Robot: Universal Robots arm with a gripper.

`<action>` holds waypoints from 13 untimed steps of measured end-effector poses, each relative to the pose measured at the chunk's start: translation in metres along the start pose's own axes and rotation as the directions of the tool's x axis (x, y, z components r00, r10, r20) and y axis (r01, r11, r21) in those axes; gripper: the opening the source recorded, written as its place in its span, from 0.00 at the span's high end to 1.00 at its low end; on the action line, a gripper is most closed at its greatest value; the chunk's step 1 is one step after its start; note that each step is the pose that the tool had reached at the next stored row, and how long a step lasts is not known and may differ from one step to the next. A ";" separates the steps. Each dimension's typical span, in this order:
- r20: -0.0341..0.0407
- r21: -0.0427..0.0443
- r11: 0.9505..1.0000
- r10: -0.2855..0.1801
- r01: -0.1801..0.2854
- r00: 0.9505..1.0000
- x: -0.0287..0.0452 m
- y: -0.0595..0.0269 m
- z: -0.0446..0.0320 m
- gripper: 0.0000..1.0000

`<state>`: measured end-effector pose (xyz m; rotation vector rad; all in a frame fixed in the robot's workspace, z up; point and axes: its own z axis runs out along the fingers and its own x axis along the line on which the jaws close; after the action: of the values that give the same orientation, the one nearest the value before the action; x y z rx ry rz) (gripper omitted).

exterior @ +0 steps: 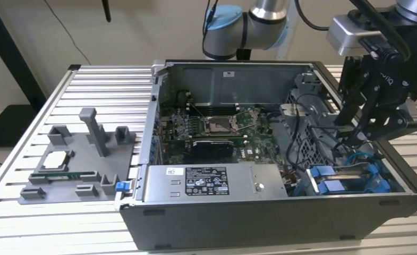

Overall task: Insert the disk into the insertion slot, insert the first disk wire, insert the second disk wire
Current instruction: 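Insert the disk into the insertion slot, then insert the first disk wire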

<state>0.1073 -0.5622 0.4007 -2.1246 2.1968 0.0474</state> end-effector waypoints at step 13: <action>0.015 0.010 1.000 0.000 0.000 1.000 -0.0070 -0.0068 0.0114 0.00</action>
<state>0.1148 -0.5545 0.3902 -2.1121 2.1838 0.0525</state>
